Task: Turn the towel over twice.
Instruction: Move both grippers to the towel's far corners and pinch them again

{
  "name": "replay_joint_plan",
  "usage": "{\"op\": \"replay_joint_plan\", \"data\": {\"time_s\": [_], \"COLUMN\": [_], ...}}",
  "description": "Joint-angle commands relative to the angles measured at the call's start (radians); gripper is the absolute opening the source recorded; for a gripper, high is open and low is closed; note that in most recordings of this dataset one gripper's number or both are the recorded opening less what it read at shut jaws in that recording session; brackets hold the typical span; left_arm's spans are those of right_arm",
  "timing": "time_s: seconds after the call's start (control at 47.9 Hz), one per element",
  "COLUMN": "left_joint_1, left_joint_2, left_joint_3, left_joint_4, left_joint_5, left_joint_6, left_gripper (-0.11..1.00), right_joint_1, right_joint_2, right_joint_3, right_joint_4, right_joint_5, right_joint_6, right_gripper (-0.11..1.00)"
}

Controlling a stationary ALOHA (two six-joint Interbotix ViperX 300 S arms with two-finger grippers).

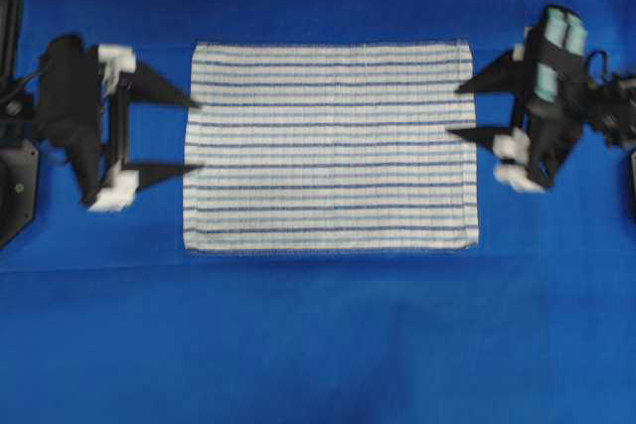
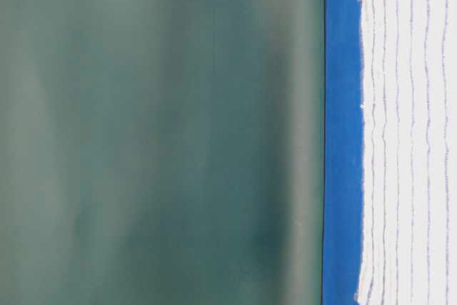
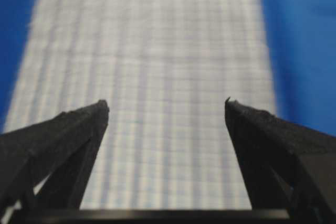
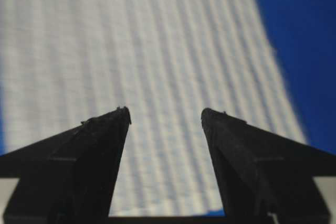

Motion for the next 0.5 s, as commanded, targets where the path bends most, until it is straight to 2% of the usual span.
{"op": "replay_joint_plan", "data": {"time_s": [0.0,0.125,0.355,0.48], "left_joint_1": [0.074,0.164,0.261,0.316], "left_joint_2": [0.057,0.153,0.299,0.371], "left_joint_3": [-0.002,-0.002,-0.020,-0.020], "left_joint_4": [-0.002,-0.002,-0.002,-0.002], "left_joint_5": [-0.072,-0.126,-0.178,-0.229], "left_joint_6": [0.020,0.054,0.109,0.112], "left_gripper": [0.86,0.86,0.86,0.86], "right_joint_1": [-0.066,-0.150,-0.288,-0.348], "right_joint_2": [0.046,0.120,0.267,0.347], "right_joint_3": [-0.021,-0.018,-0.015,-0.021], "right_joint_4": [-0.020,-0.038,-0.072,-0.089], "right_joint_5": [-0.018,-0.063,-0.212,-0.278], "right_joint_6": [0.002,0.002,0.002,0.002], "right_gripper": [0.62,0.62,0.62,0.62]}}
